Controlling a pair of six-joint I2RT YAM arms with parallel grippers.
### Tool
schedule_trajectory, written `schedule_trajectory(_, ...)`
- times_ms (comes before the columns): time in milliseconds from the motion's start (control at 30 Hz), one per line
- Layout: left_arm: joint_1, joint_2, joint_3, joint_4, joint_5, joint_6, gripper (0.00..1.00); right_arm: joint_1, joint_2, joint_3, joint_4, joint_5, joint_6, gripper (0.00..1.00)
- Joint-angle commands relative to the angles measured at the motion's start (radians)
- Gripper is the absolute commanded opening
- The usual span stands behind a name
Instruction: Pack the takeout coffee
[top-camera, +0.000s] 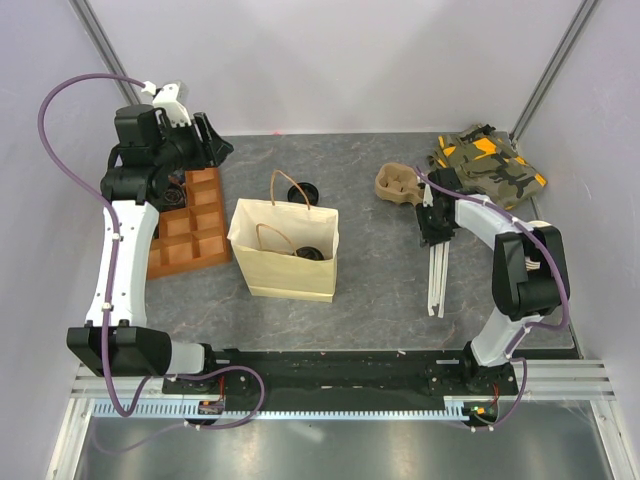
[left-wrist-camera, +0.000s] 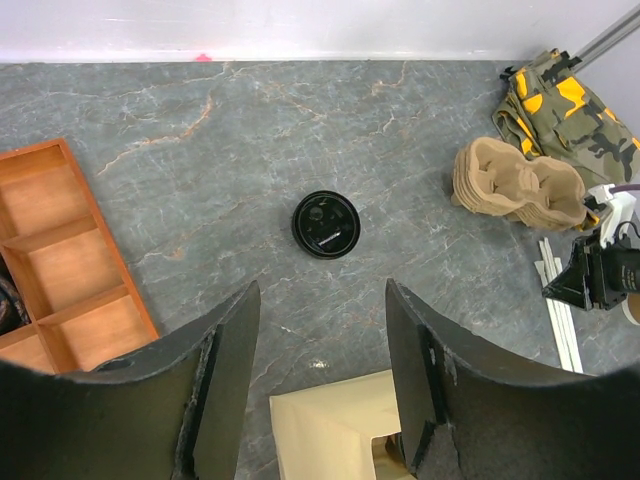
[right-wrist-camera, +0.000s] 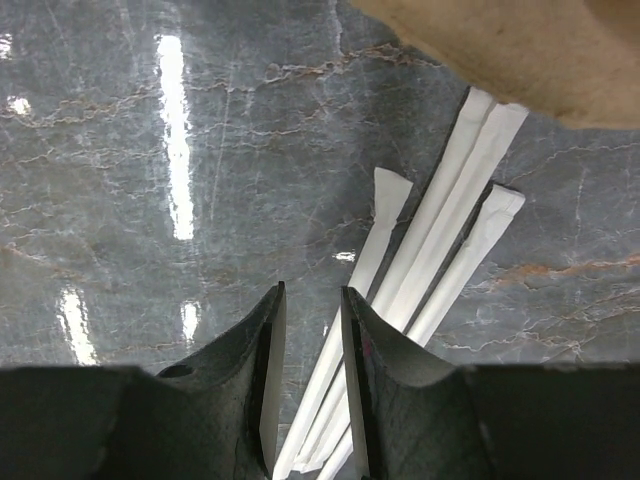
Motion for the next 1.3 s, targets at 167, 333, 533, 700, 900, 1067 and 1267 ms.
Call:
schedule_trajectory(167,0.002,-0.025,-0.008,0.024,0.010,-0.005,0.61,-0.043,0.003,-0.016,0.001,-0.002,-0.009,0.40)
schedule_trajectory(333,0.004,-0.029,-0.013,0.024,0.016,-0.005,0.61,-0.045,0.029,-0.014,0.001,-0.019,0.003,0.39)
schedule_trajectory(533,0.002,-0.036,-0.011,0.018,0.016,0.001,0.62,-0.050,0.068,-0.008,0.004,-0.018,0.011,0.39)
schedule_trajectory(700,0.004,-0.039,-0.016,0.015,0.014,0.004,0.63,-0.051,0.082,-0.008,0.007,-0.033,0.011,0.37)
schedule_trajectory(900,0.002,-0.032,-0.022,0.015,0.016,0.001,0.63,-0.051,0.081,-0.019,0.009,-0.077,0.023,0.24)
schedule_trajectory(1067,0.002,-0.028,-0.022,0.017,0.014,0.006,0.63,-0.051,0.057,-0.003,0.013,-0.129,0.040,0.00)
schedule_trajectory(1267,0.002,-0.026,-0.023,0.012,0.020,0.003,0.63,-0.047,-0.044,0.144,-0.049,-0.316,0.140,0.00)
